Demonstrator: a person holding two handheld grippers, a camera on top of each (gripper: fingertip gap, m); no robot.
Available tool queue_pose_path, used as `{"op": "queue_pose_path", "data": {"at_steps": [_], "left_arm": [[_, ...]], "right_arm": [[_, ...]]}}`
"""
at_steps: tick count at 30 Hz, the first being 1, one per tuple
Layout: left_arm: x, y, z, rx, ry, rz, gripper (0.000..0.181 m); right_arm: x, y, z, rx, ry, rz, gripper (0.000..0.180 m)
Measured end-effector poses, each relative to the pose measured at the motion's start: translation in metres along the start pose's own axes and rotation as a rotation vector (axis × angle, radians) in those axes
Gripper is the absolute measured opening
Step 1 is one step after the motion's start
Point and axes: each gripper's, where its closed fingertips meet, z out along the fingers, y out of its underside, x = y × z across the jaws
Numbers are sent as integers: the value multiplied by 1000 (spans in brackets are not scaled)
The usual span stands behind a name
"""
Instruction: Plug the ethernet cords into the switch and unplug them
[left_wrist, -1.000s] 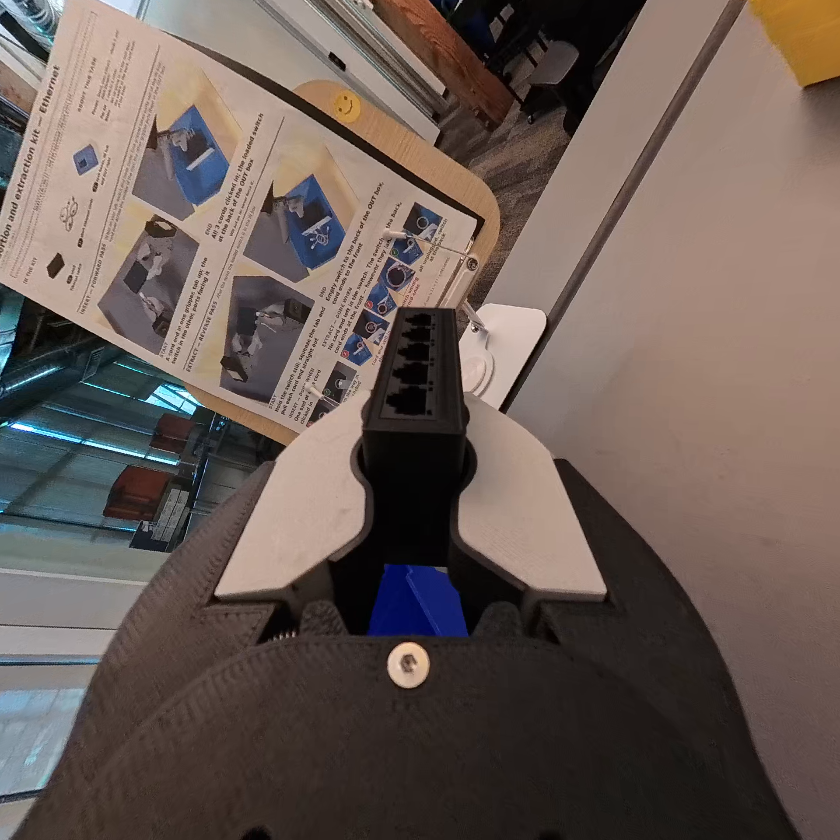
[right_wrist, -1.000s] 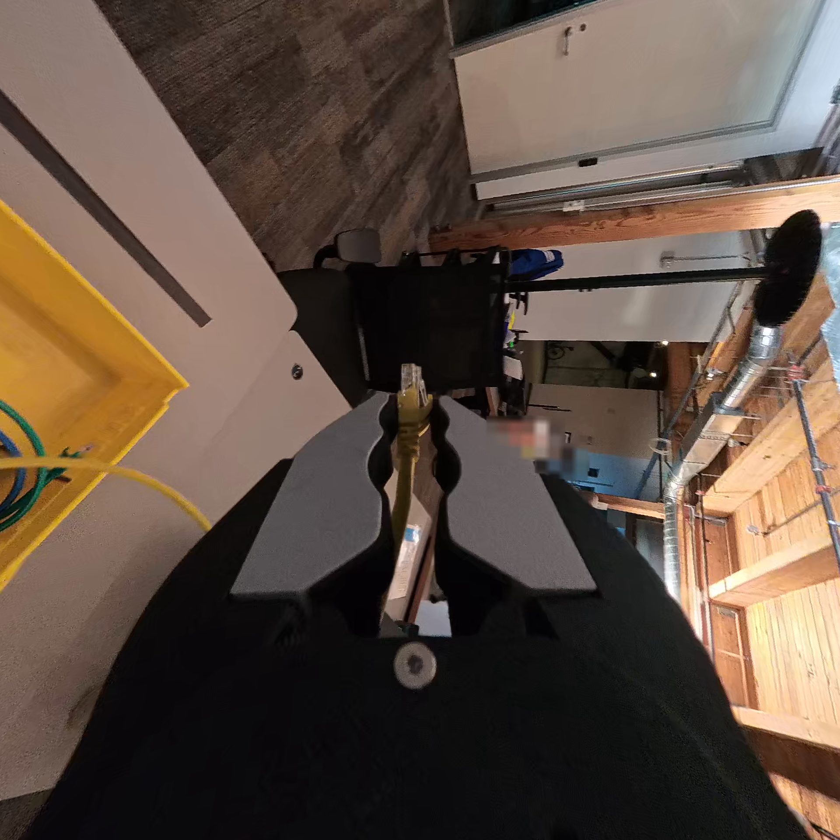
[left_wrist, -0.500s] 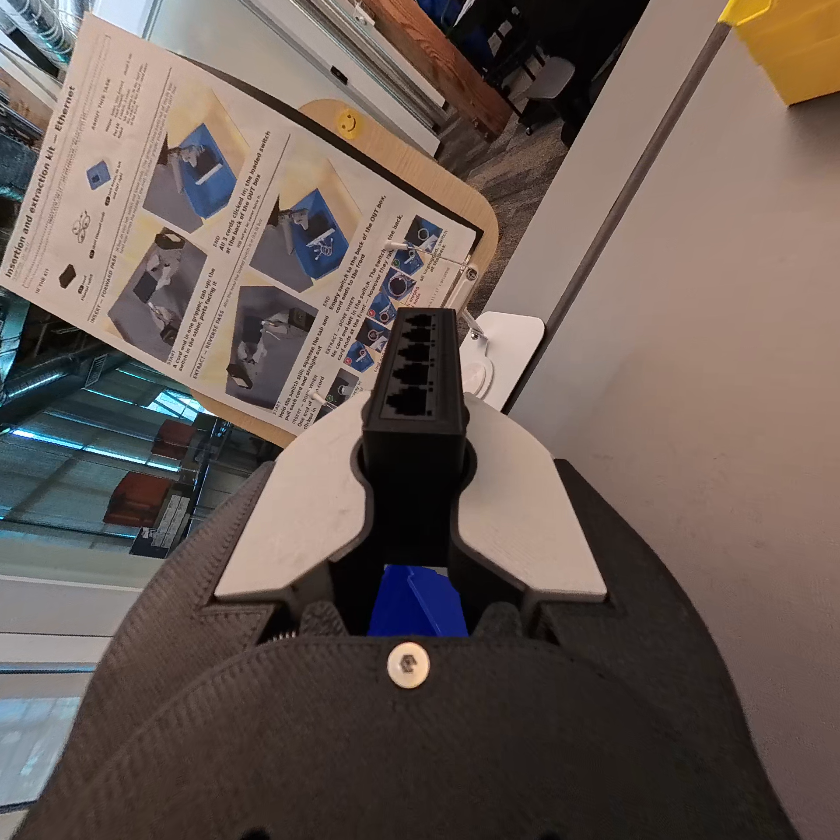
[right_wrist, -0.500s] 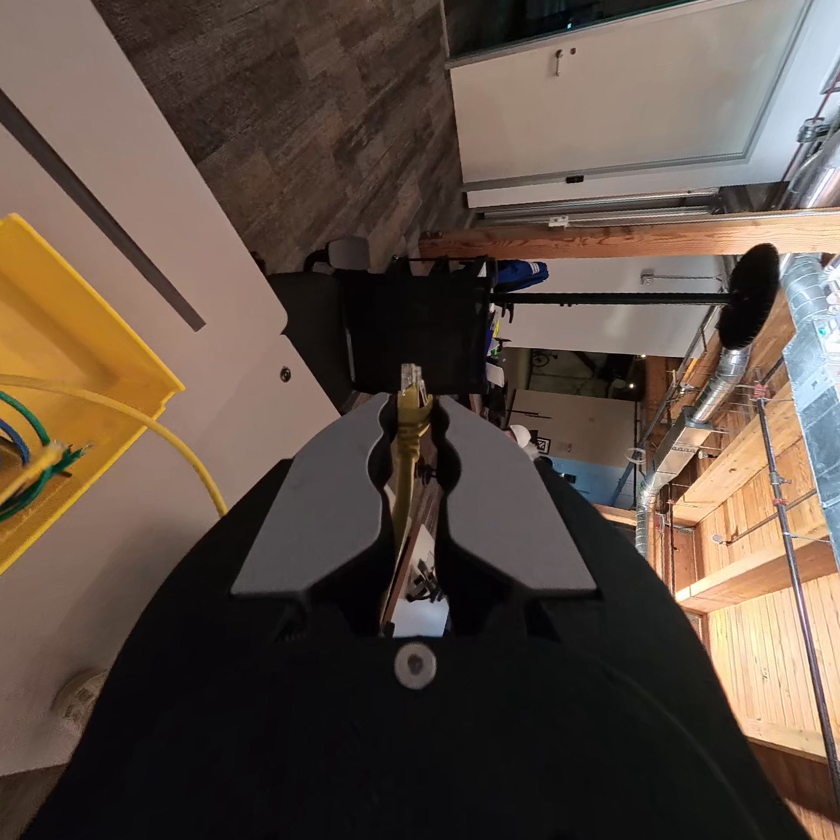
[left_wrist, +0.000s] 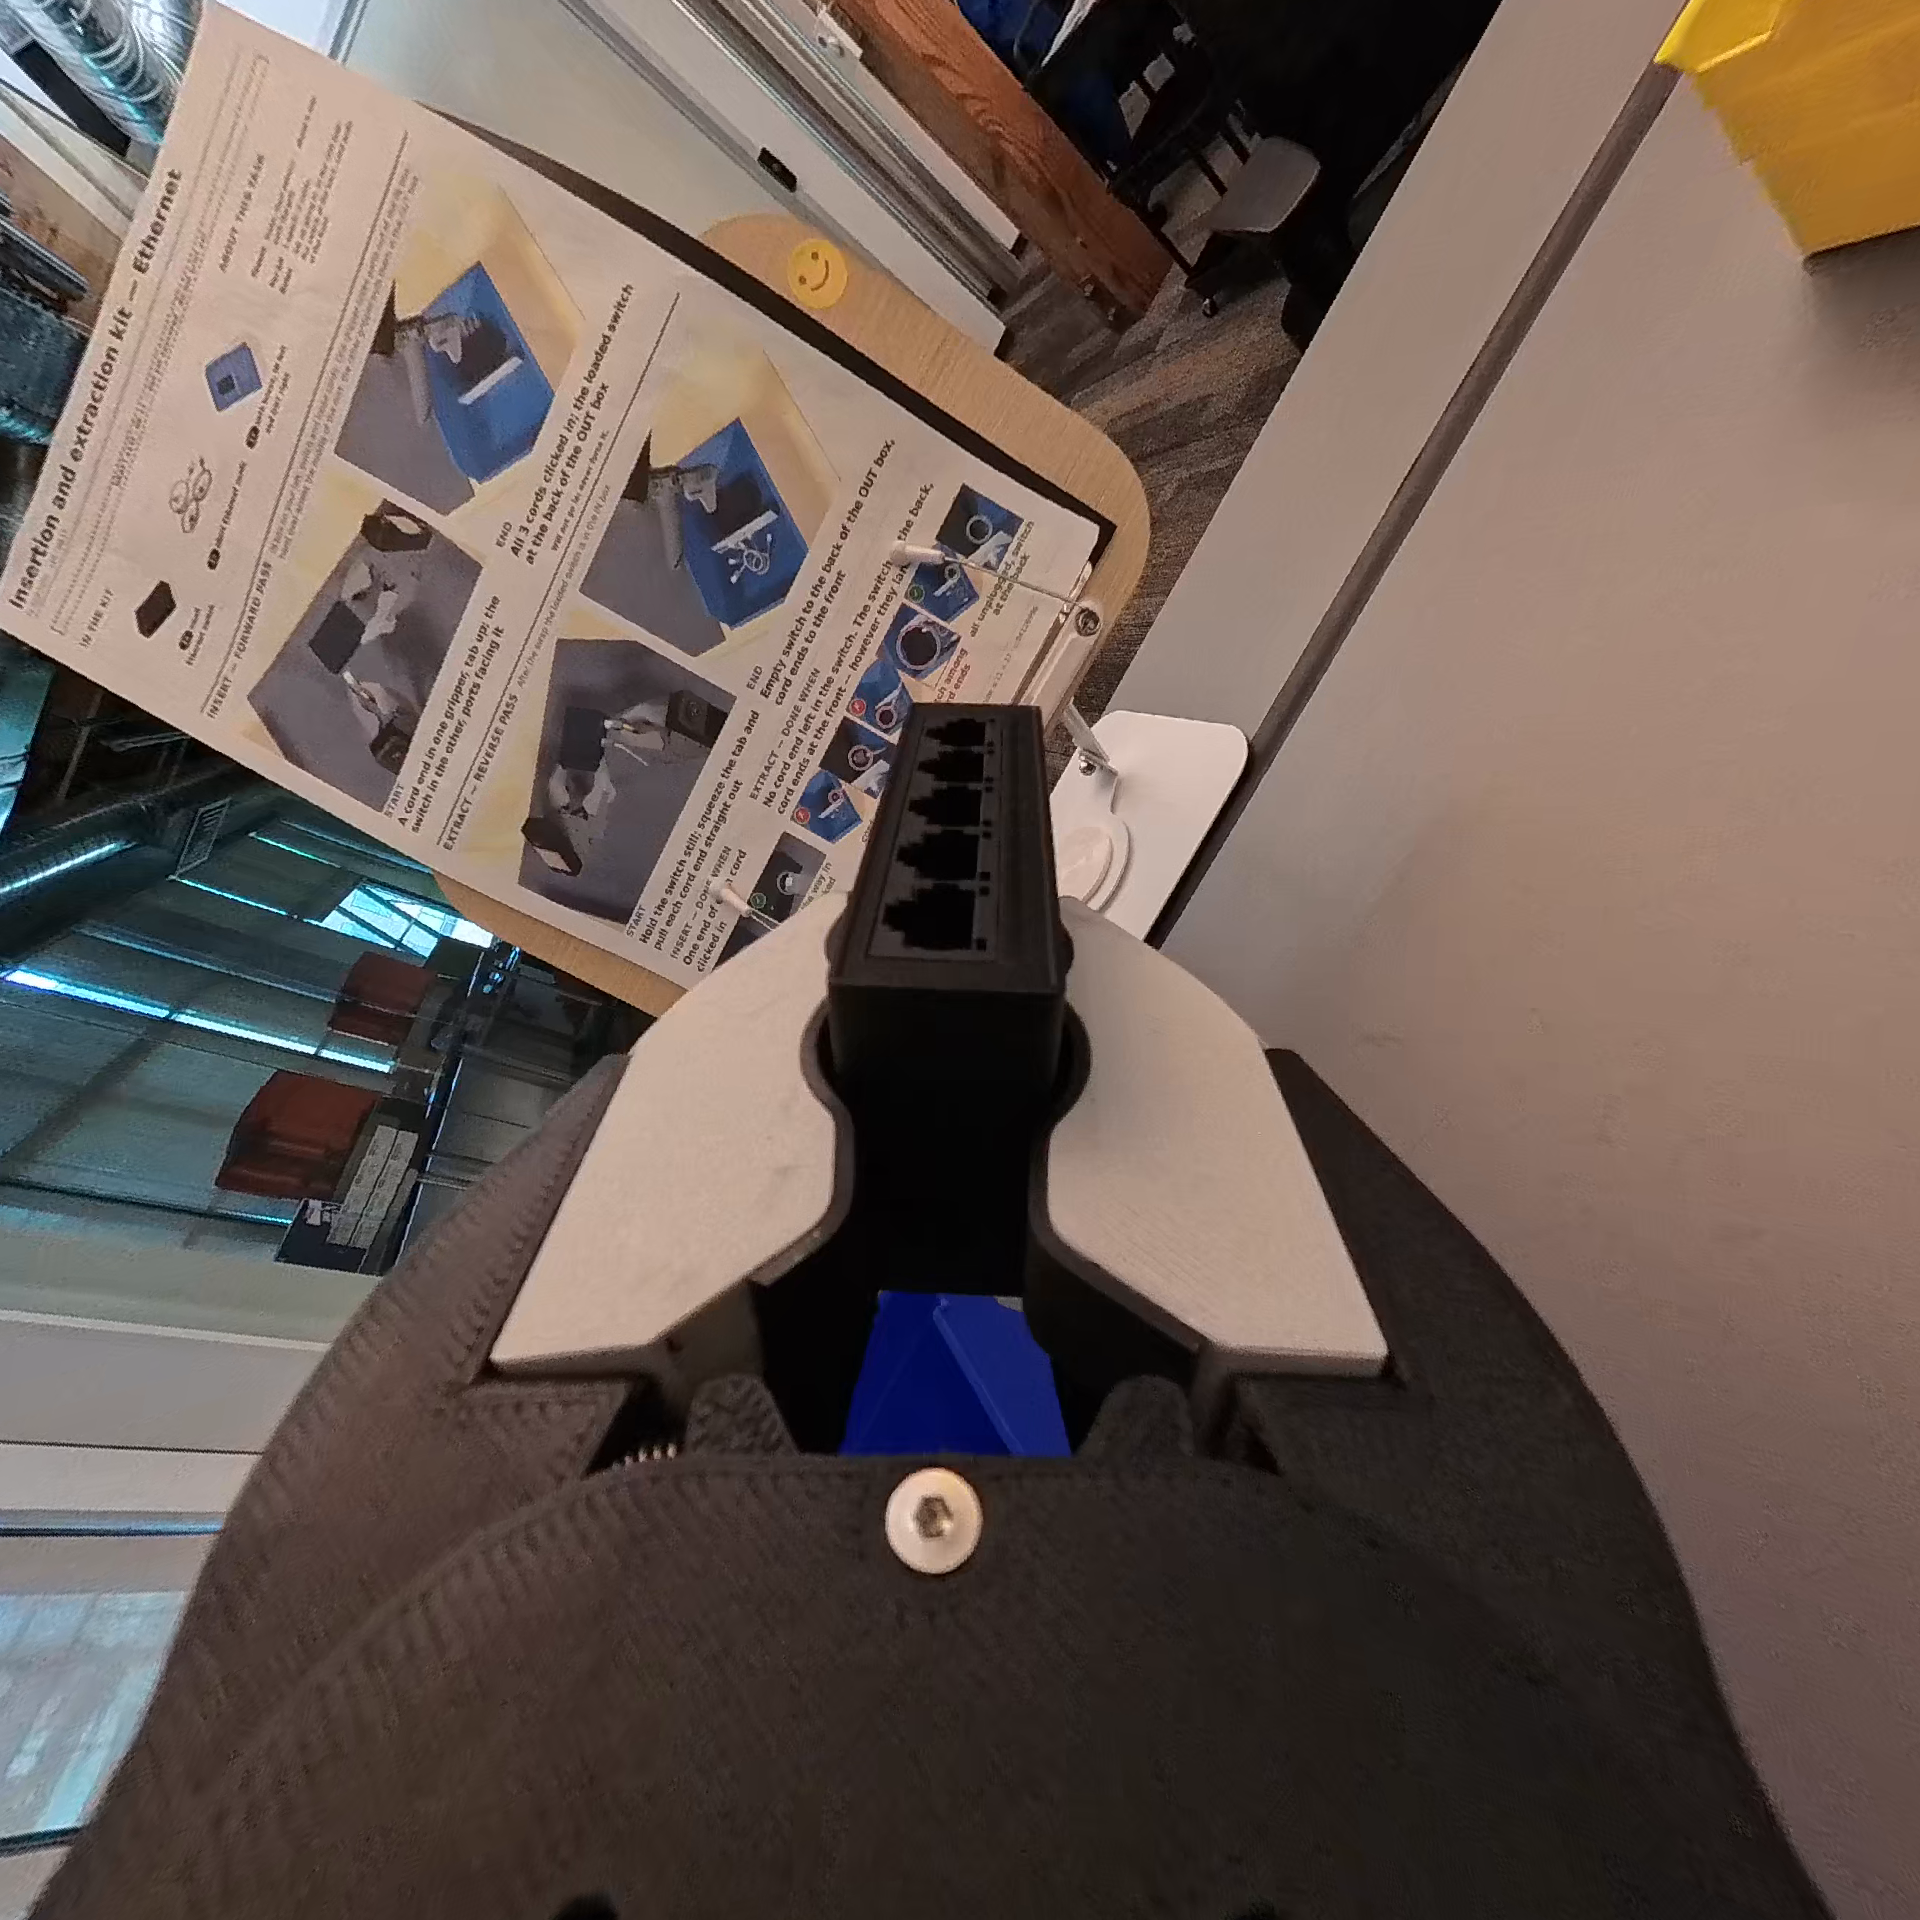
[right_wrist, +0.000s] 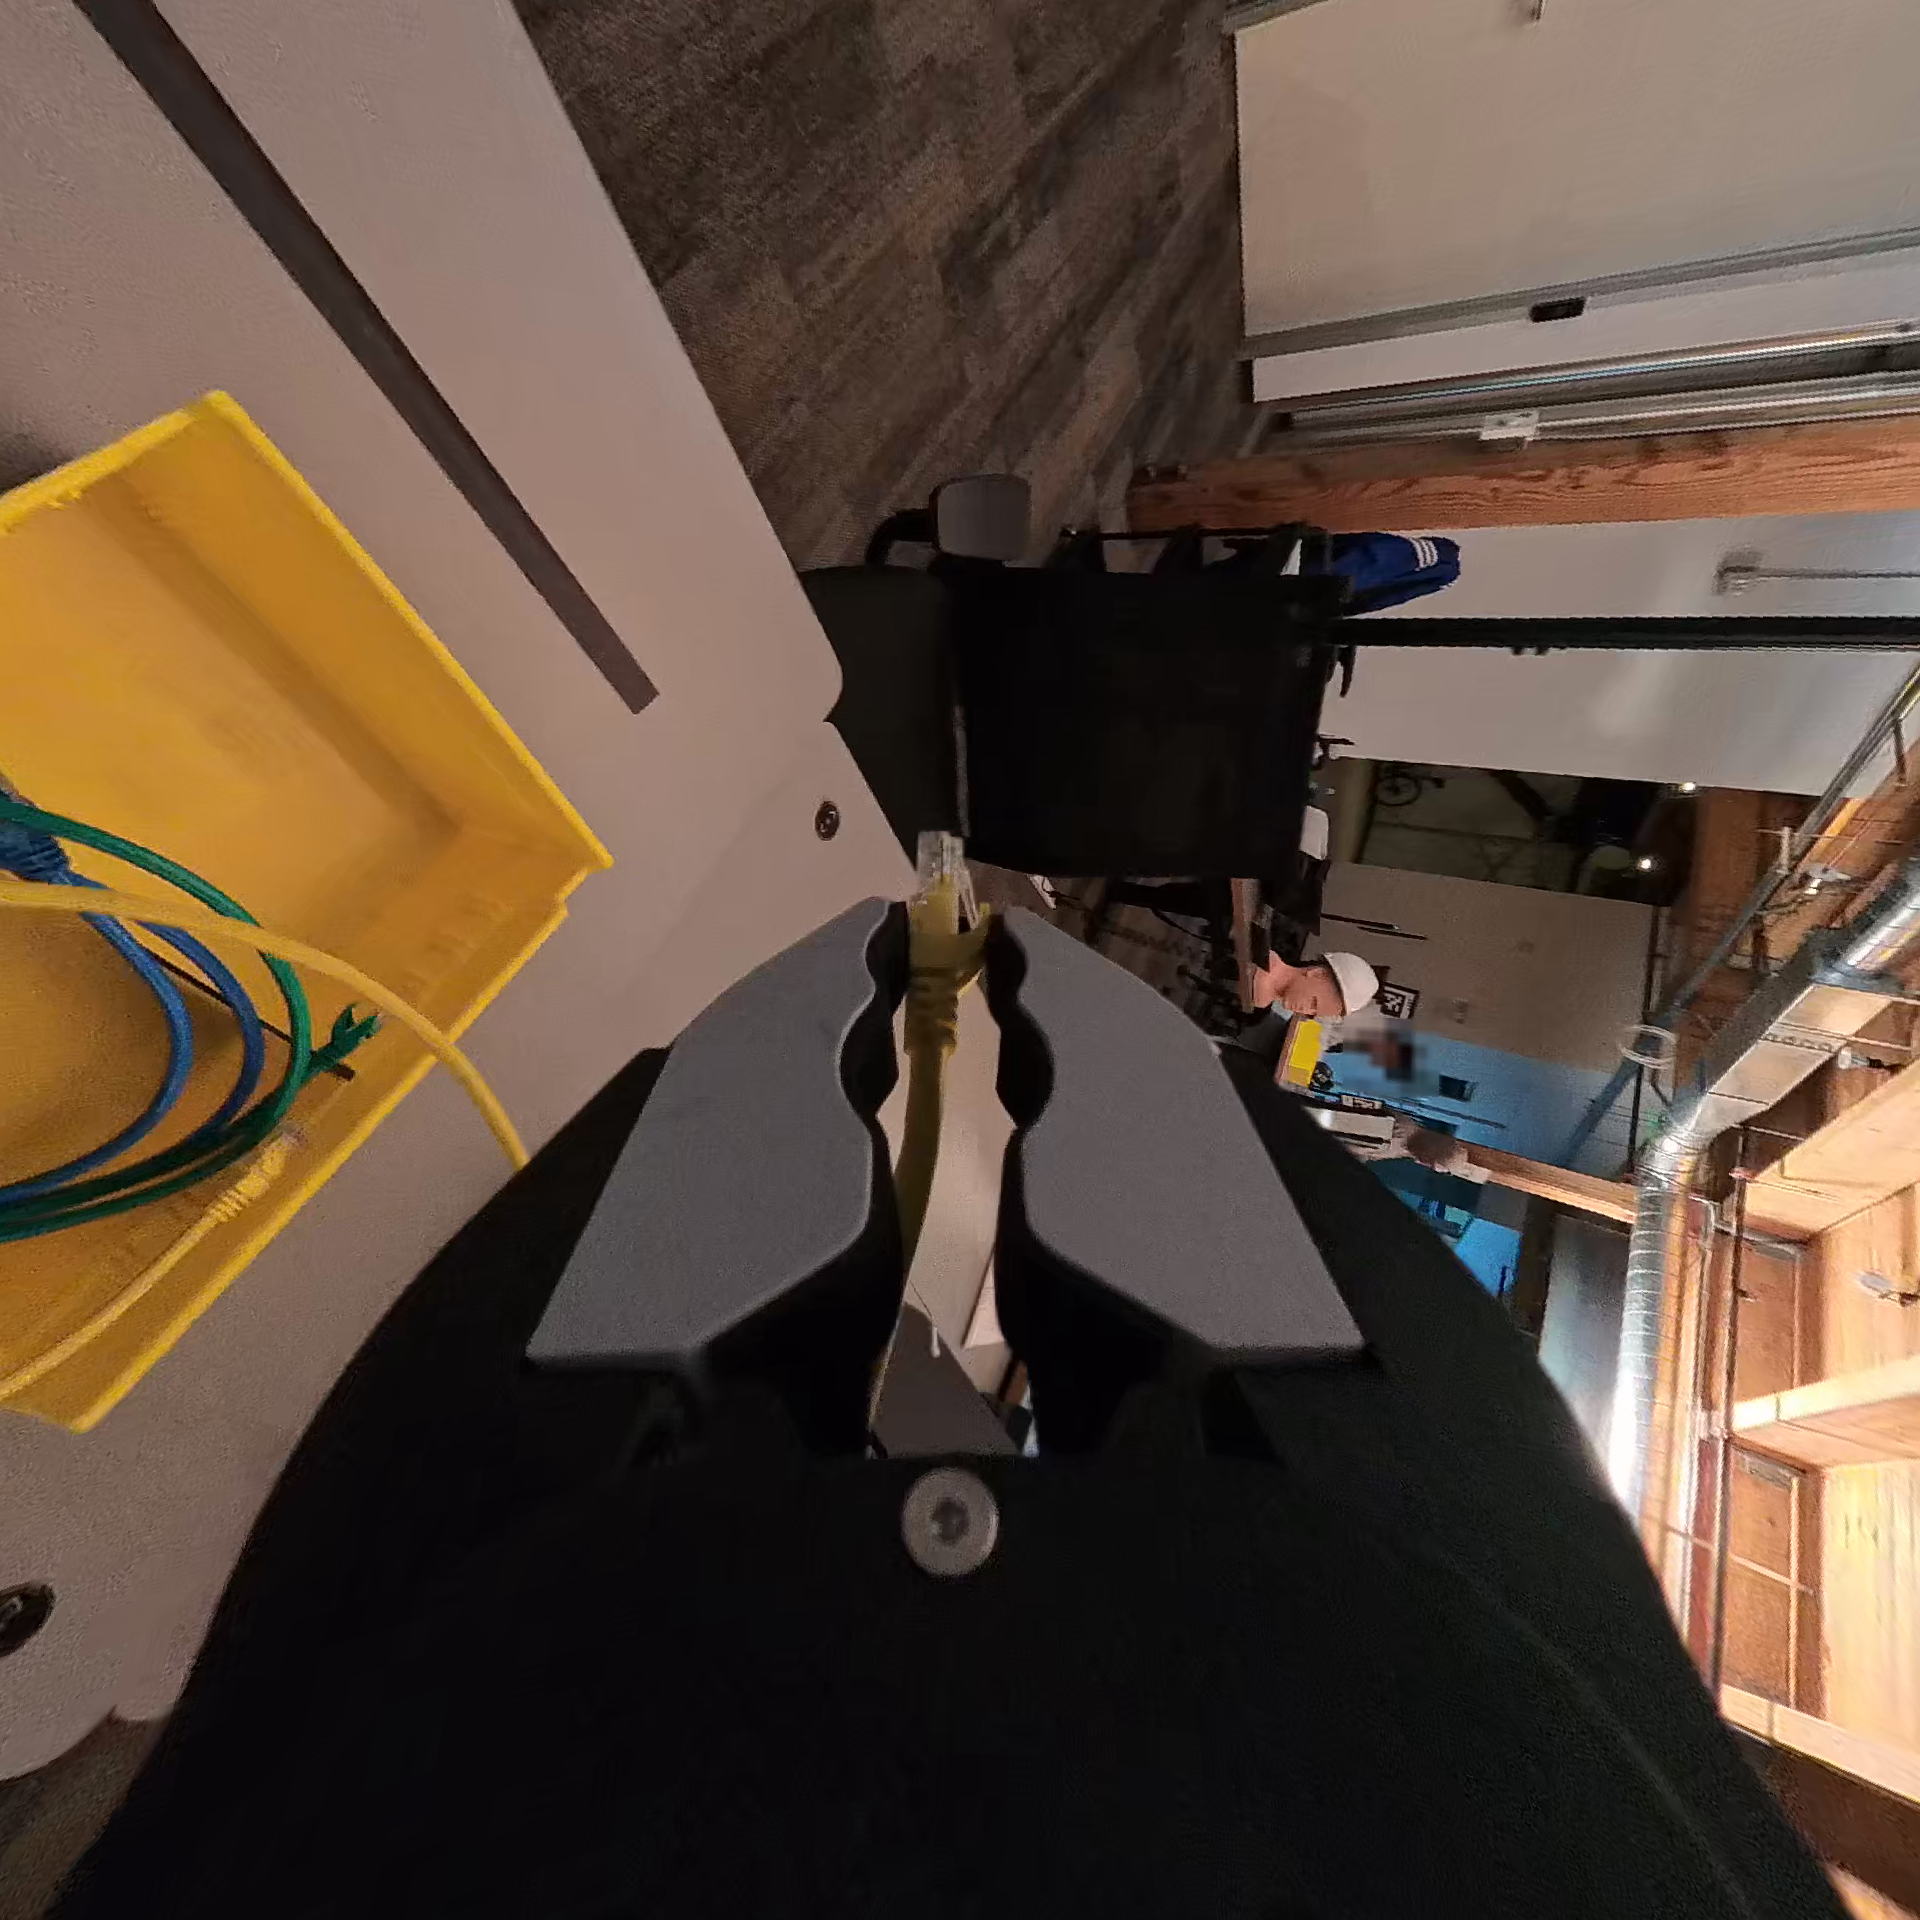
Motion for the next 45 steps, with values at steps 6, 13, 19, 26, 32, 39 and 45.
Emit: {"op": "queue_pose_path", "data": {"at_steps": [6, 13, 19, 26, 32, 39, 45], "left_arm": [[4, 0, 2, -9, 10, 10, 30], [5, 1, 4, -15, 15, 11, 30], [7, 1, 5, -17, 17, 15, 30], [11, 0, 7, -23, 25, 26, 30], [13, -3, 6, -19, 29, 31, 29], [21, -8, 7, -16, 44, 53, 29], [25, -8, 8, -23, 55, 62, 29]], "right_arm": [[-42, 16, 44, -59, -27, 36, 16], [-38, 34, 60, -109, 97, 219, 16], [-11, 63, 46, -128, 273, 448, 15], [-8, 85, 25, -90, 294, 631, 15], [-104, 70, 34, -81, 28, 627, 15], [-231, 23, 61, 33, -443, 800, 19], [-280, -15, 66, 94, -803, 975, 15]]}}
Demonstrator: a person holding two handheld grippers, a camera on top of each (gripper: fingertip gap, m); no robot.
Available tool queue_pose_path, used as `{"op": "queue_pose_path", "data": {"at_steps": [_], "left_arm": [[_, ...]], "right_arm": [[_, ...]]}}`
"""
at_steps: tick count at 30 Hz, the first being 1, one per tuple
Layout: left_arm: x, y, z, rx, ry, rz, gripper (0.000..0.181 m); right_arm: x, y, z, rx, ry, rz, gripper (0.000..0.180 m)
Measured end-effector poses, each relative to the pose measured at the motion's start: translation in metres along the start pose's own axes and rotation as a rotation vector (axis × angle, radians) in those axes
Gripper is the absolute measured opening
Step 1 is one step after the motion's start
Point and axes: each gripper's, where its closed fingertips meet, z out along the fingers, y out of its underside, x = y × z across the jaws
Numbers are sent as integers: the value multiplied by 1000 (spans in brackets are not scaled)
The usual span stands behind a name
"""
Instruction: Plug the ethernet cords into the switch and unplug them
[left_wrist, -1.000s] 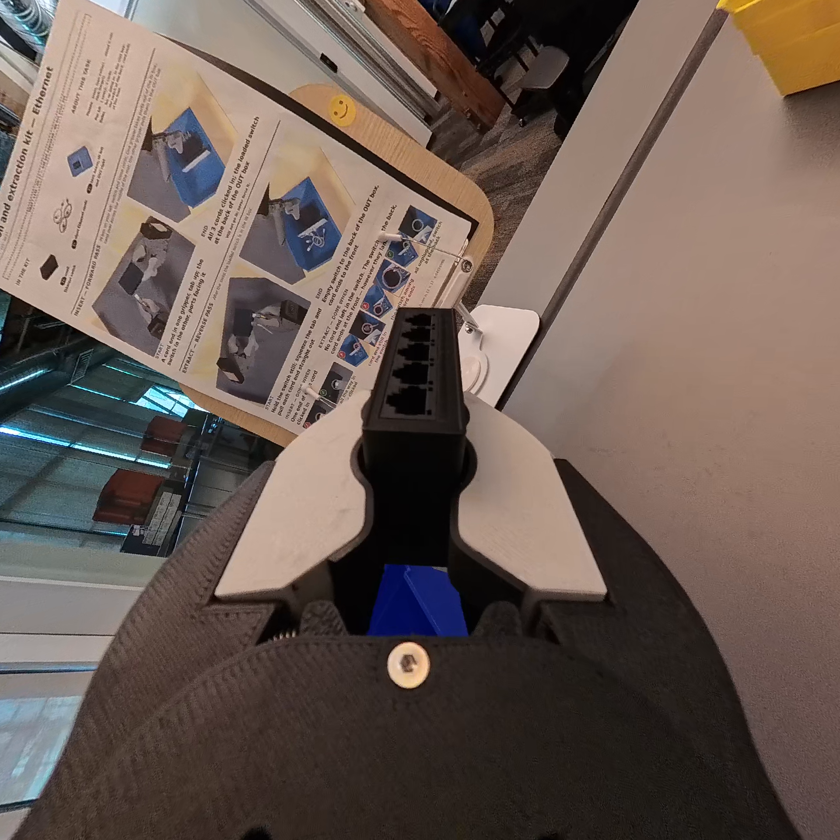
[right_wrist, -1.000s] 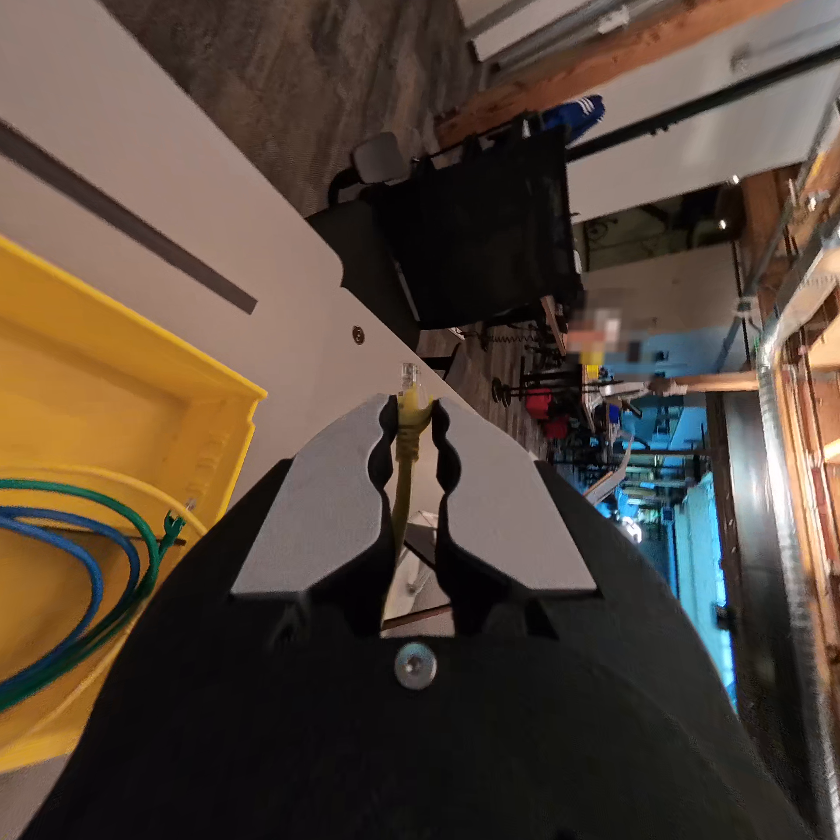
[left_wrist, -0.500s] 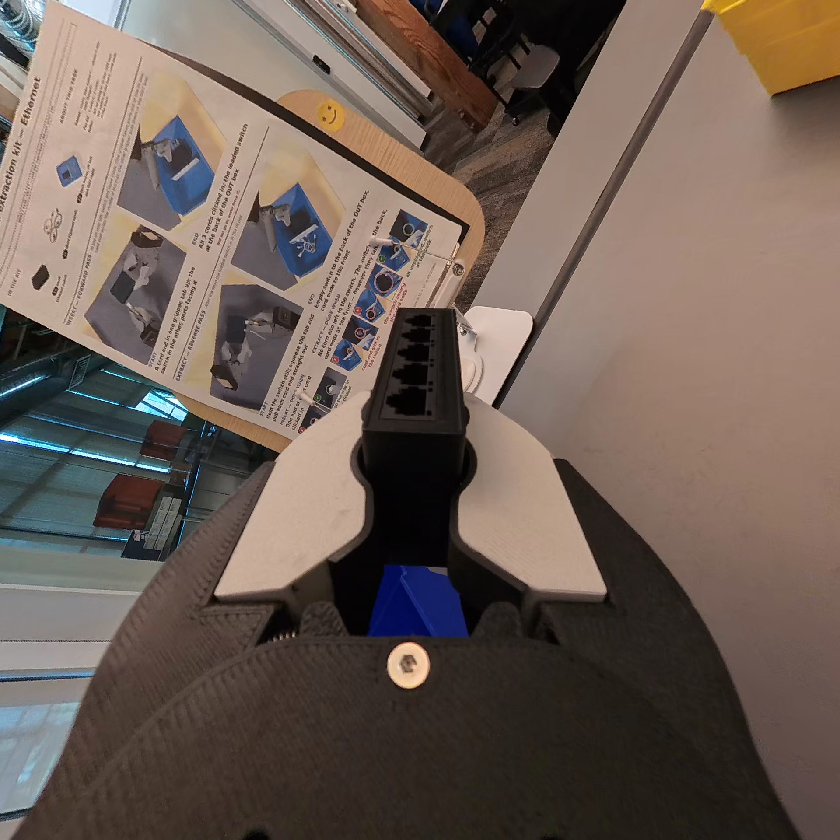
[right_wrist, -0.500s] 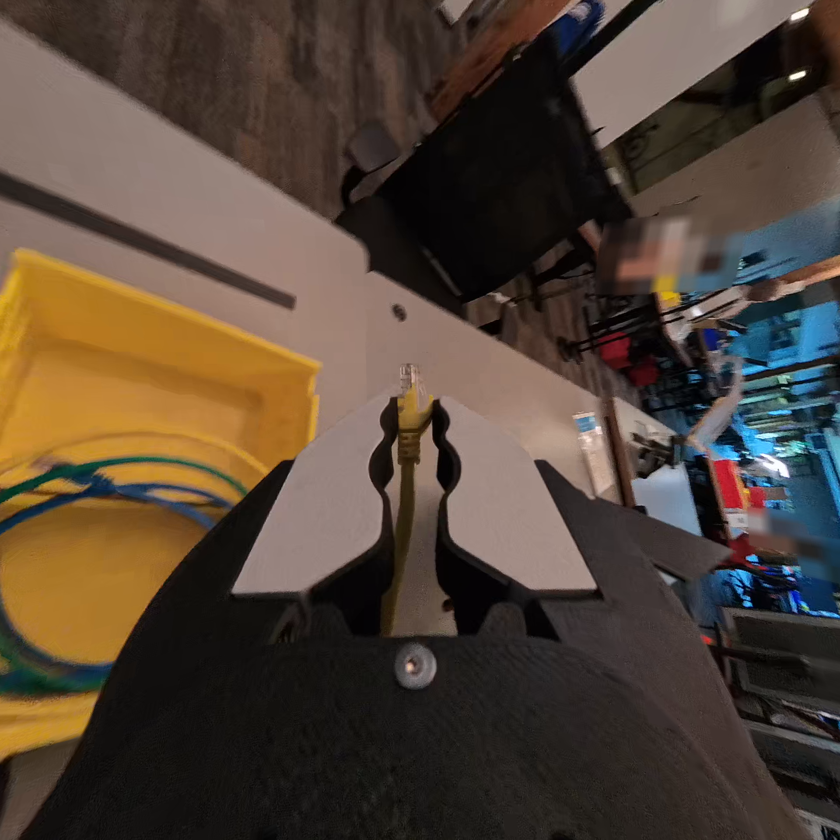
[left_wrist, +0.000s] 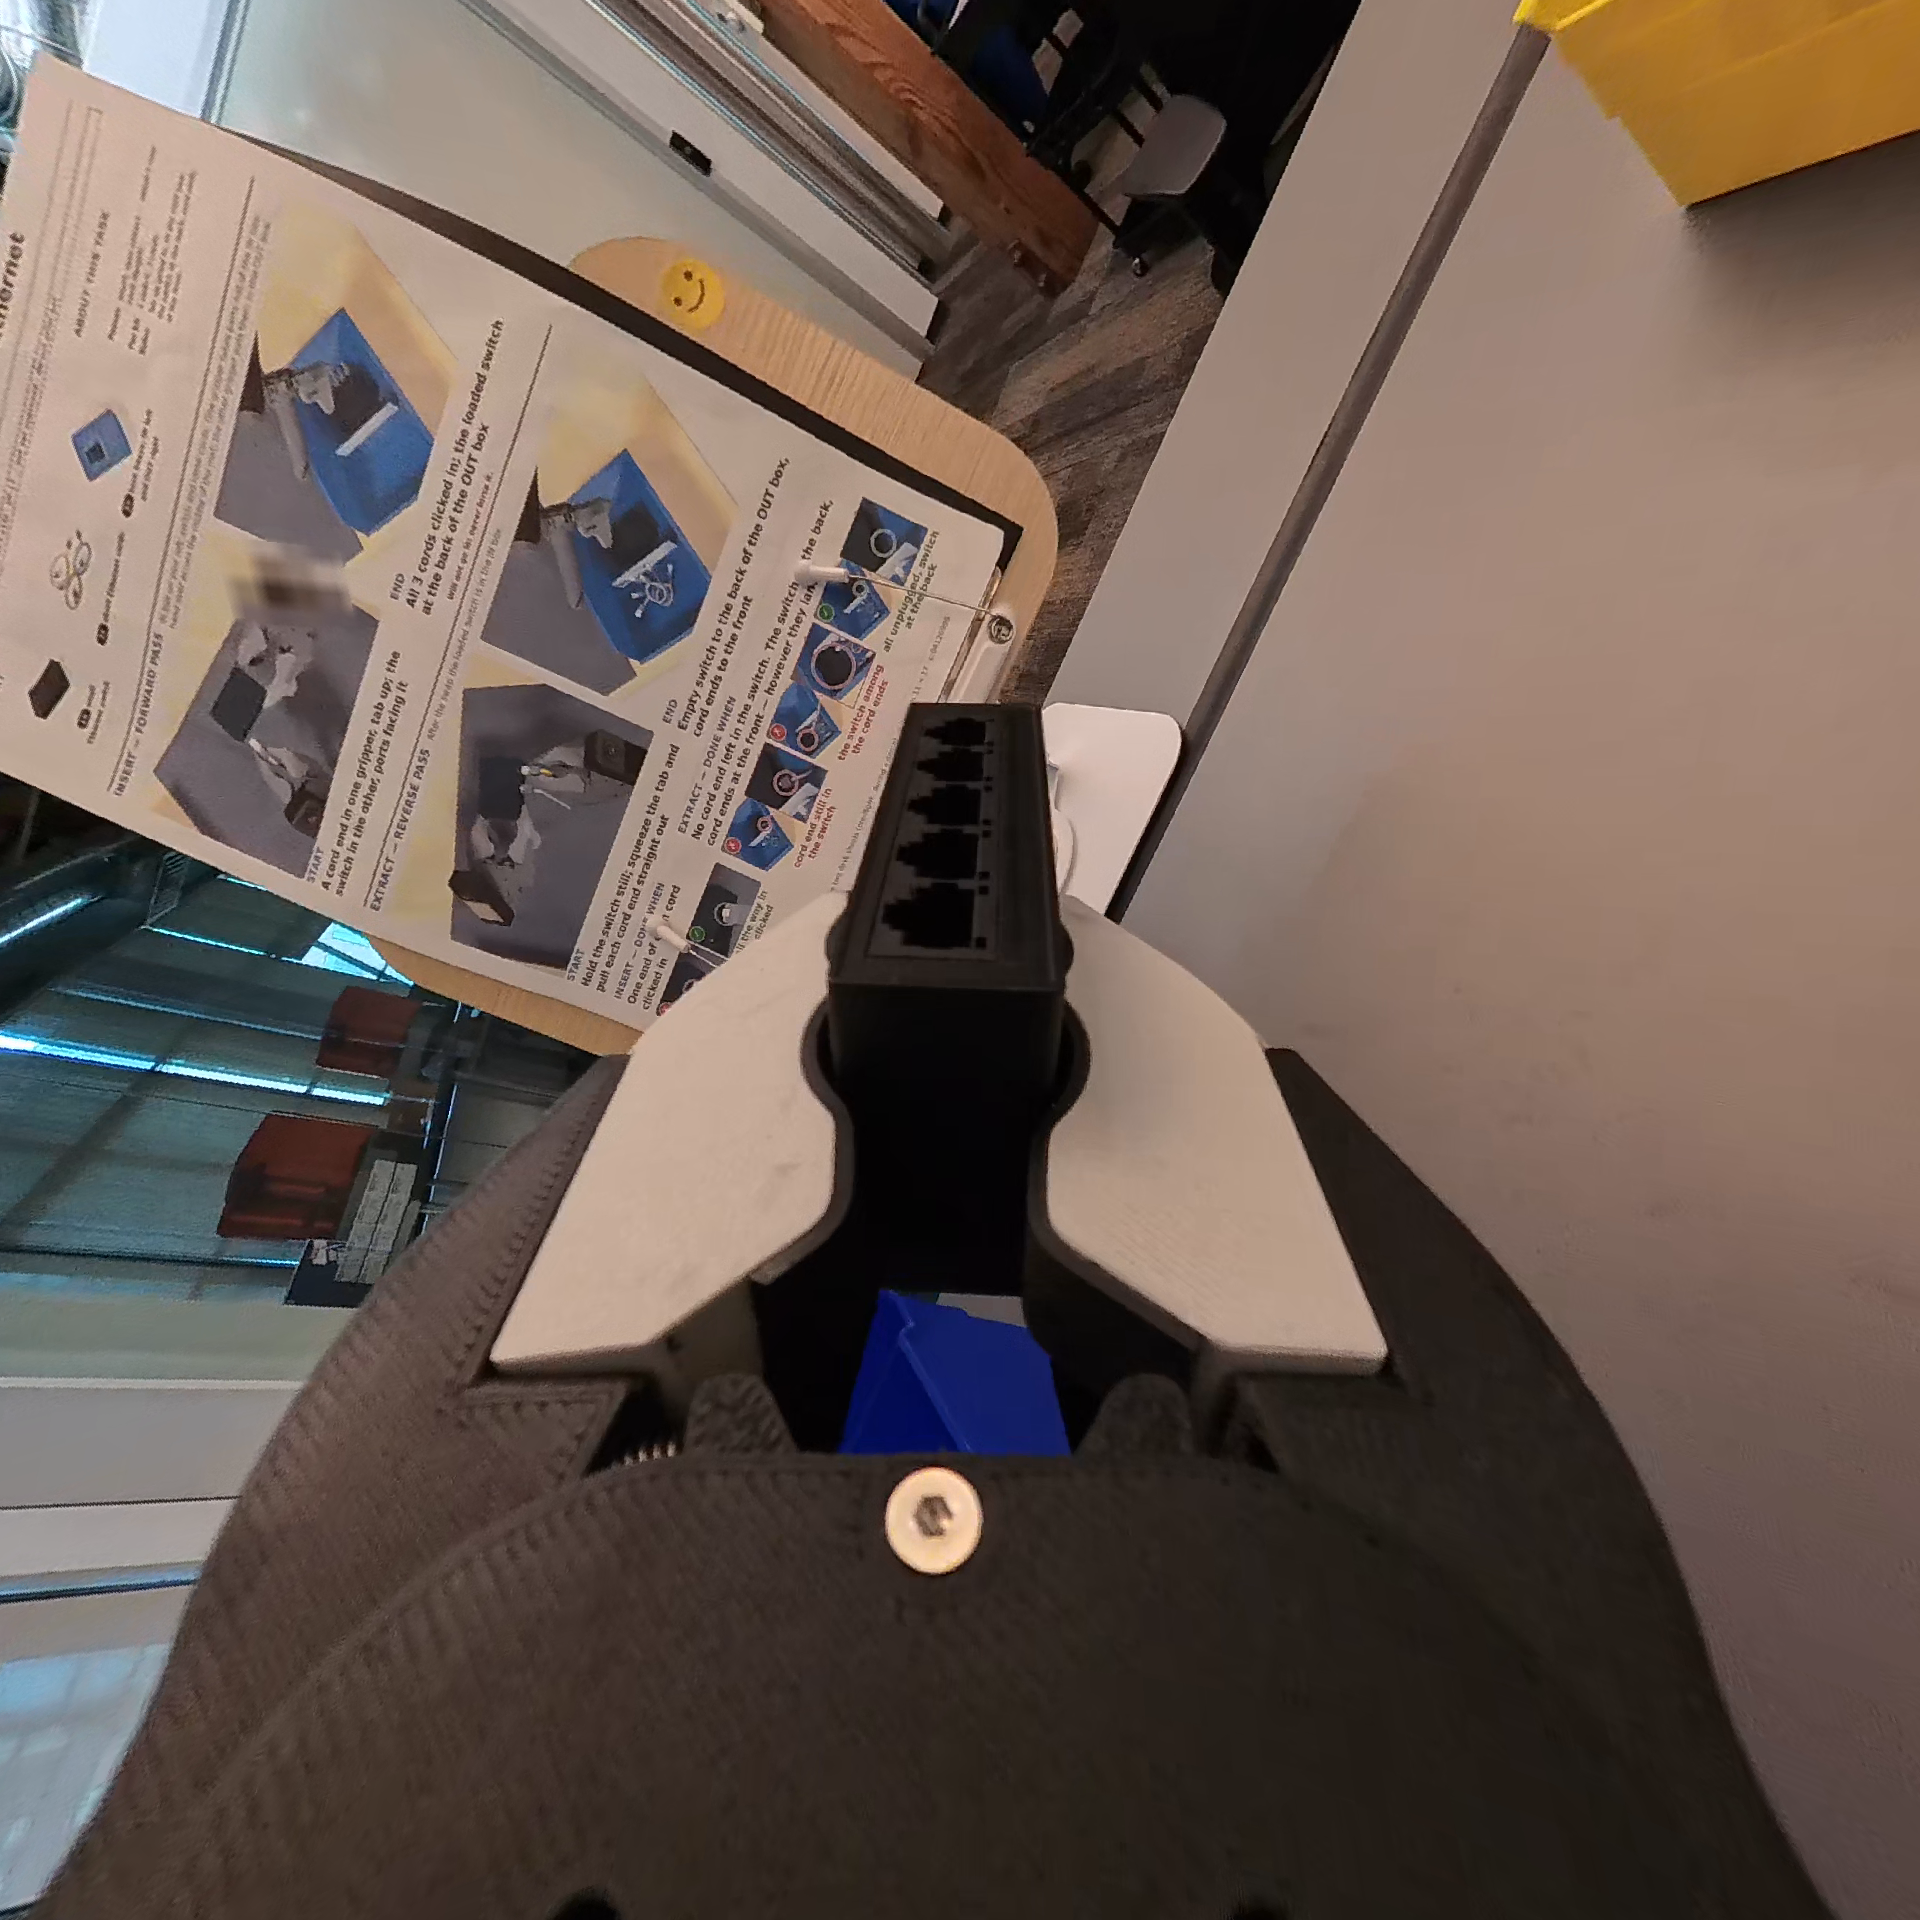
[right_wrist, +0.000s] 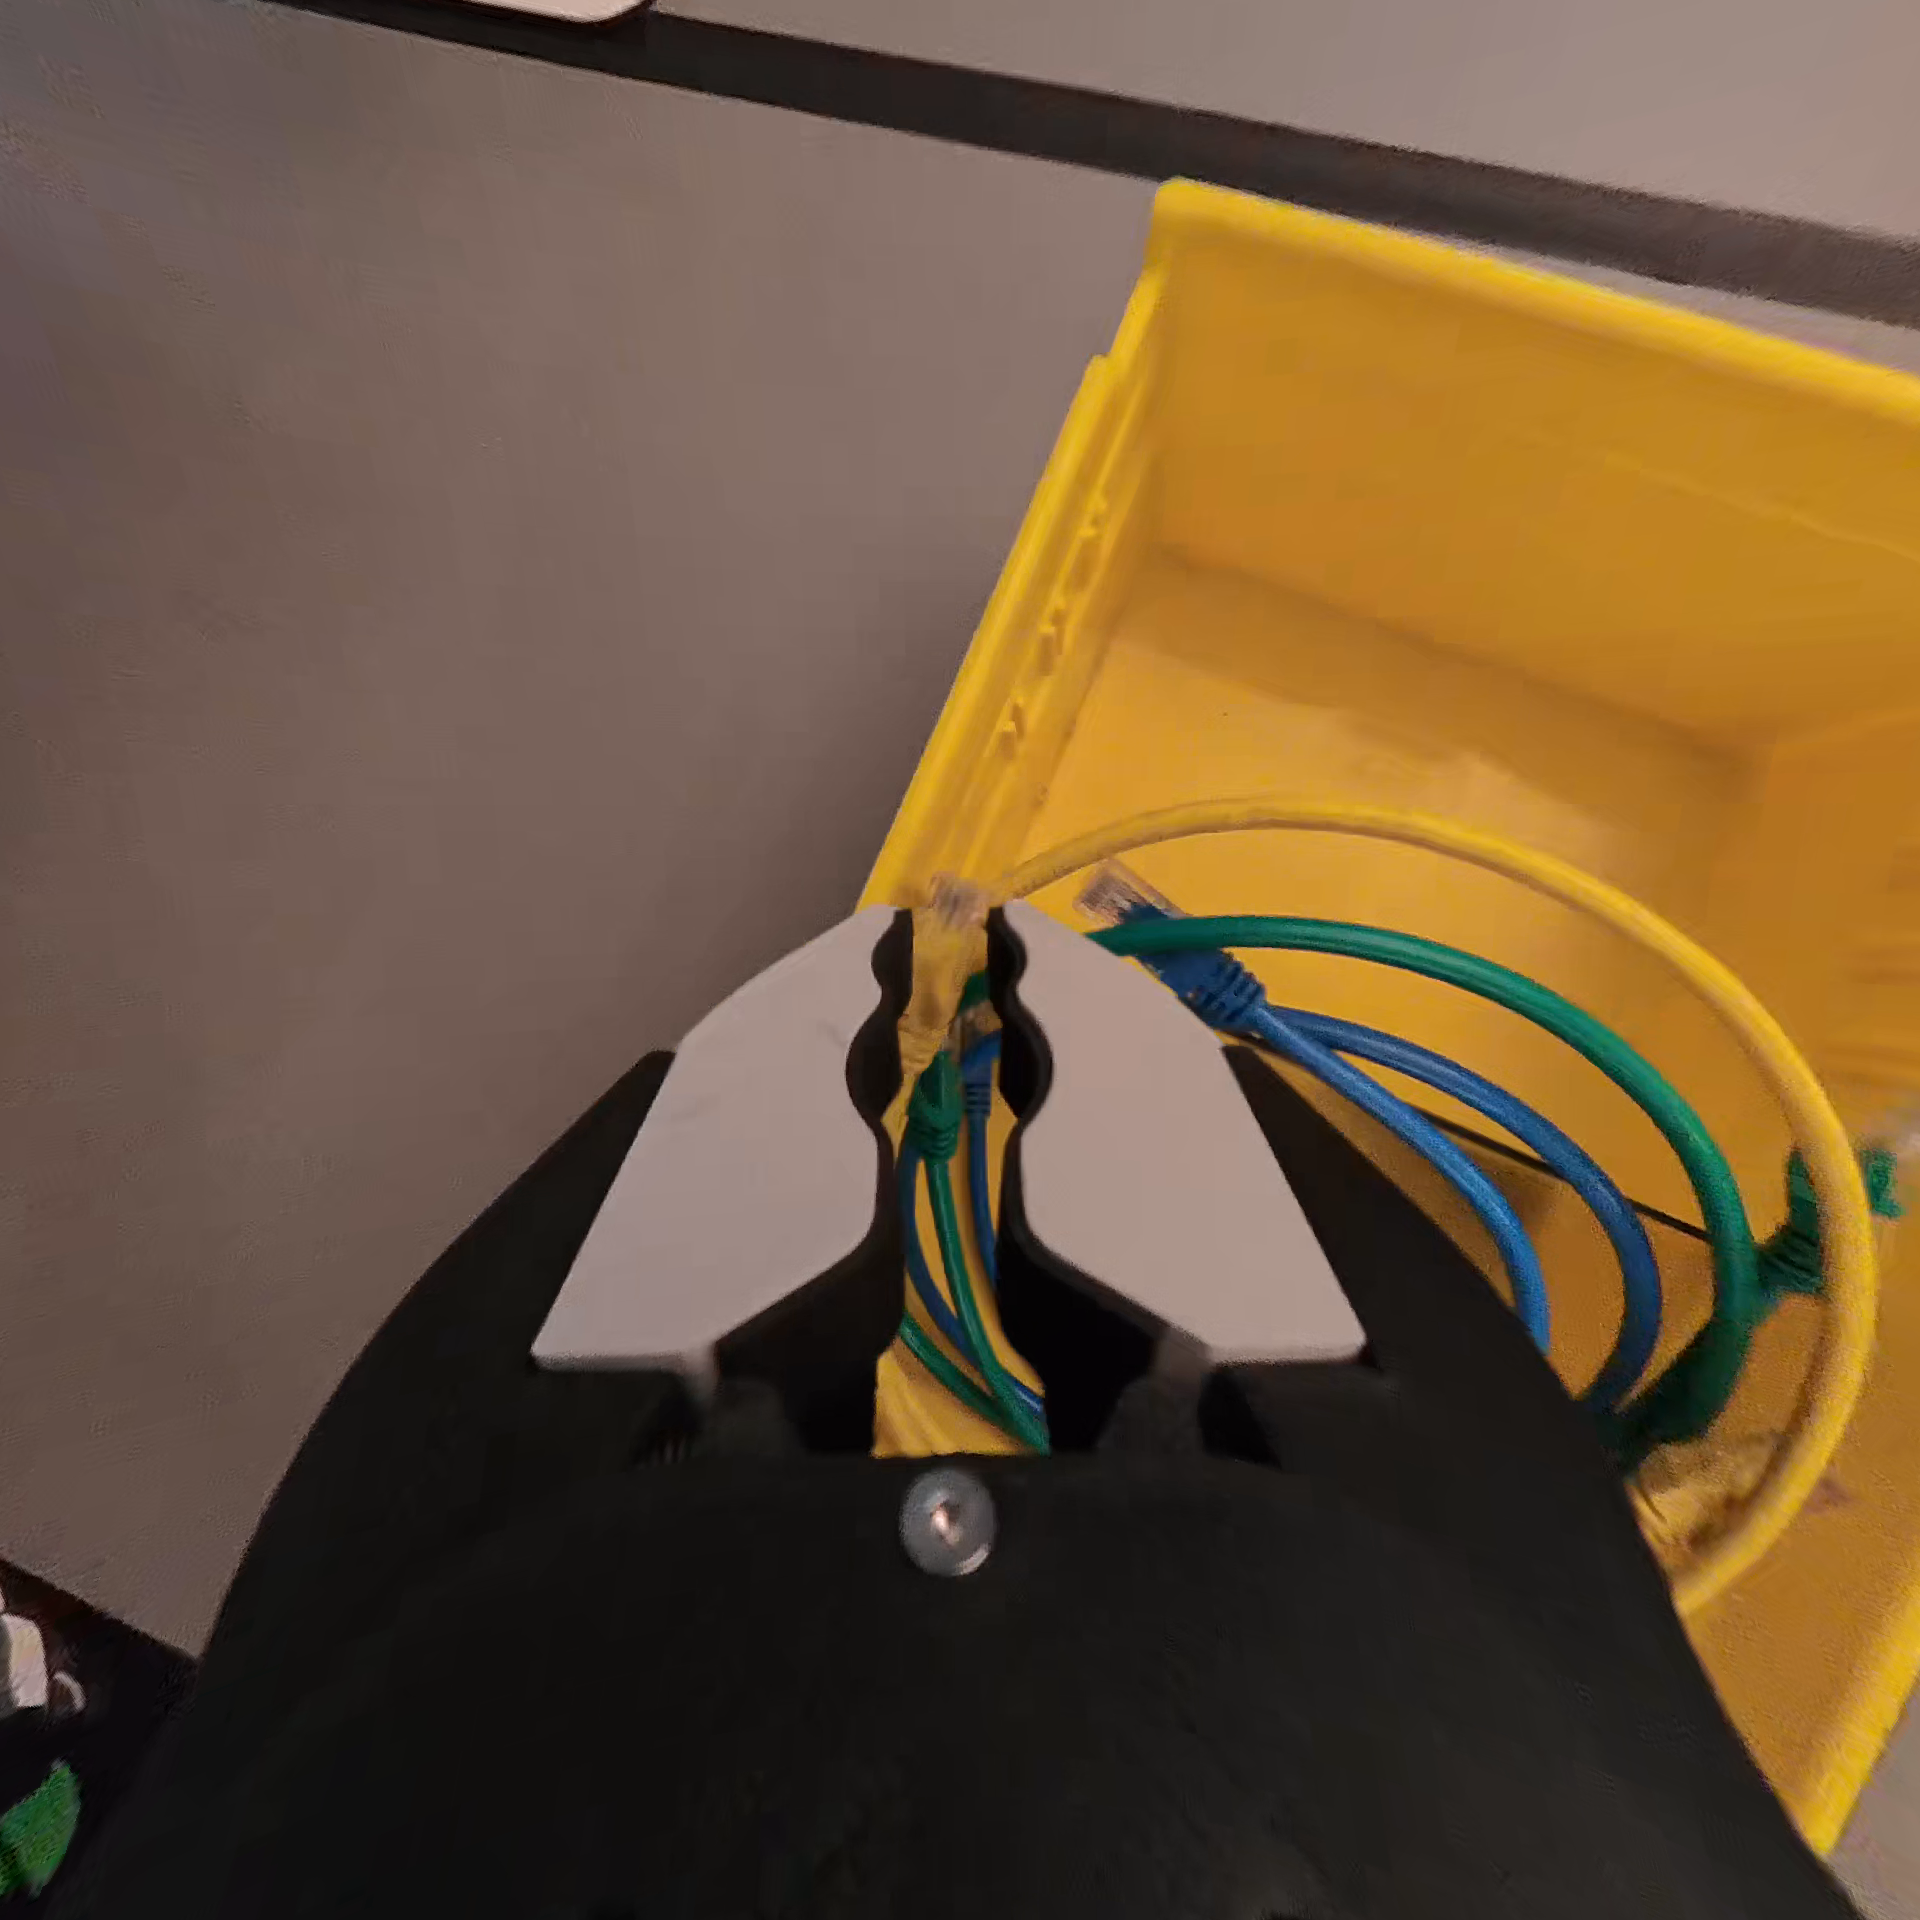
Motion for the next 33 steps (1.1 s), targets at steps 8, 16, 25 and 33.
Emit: {"op": "queue_pose_path", "data": {"at_steps": [8, 16, 25, 33], "left_arm": [[1, 2, 1, -6, 9, 0, 29], [4, -11, -3, 69, 4, 40, 29], [57, -90, -57, 576, 170, 215, 29], [84, -103, -66, 617, 265, 261, 29]], "right_arm": [[12, -8, -24, 60, 159, -381, 31], [5, 75, -36, -175, -17, -517, 15], [-188, -15, -99, 568, 44, -1144, 27], [-273, -34, -91, 658, 181, -1502, 31]]}}
